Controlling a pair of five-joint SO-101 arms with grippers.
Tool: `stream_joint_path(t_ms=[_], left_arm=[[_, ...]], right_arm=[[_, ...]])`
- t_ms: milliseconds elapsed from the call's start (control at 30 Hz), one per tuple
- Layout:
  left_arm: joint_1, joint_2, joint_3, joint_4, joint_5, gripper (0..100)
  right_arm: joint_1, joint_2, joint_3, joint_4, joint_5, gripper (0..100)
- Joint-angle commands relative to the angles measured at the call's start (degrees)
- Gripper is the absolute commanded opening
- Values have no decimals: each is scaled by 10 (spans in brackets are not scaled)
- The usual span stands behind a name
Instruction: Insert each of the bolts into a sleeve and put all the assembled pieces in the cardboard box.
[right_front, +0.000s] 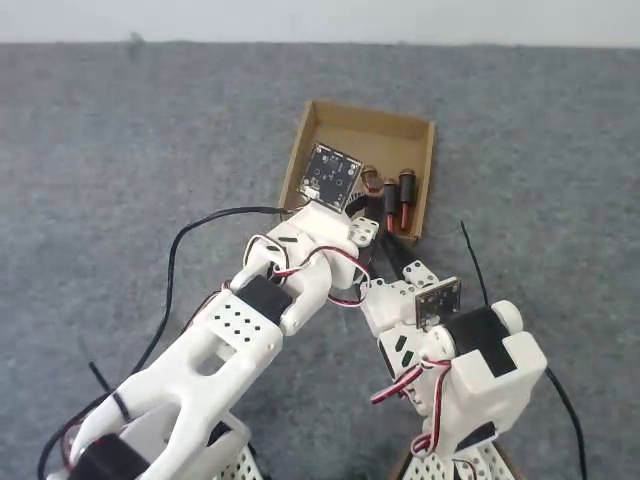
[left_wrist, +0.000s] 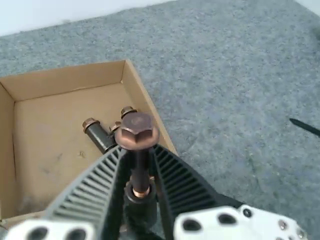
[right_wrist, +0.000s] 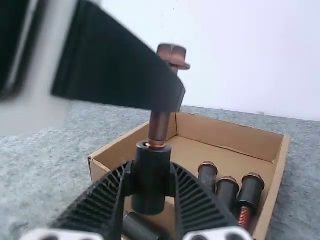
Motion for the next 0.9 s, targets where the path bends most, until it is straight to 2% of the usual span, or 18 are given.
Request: stream_joint_path(t_ms=[0, 867], left_arm=[[-2, -28, -7, -17, 5, 12], [-15, -28, 33, -18, 4, 12]], right_arm=[[2, -29, 19, -5, 8, 7], [15, -30, 19, -21, 5, 7]])
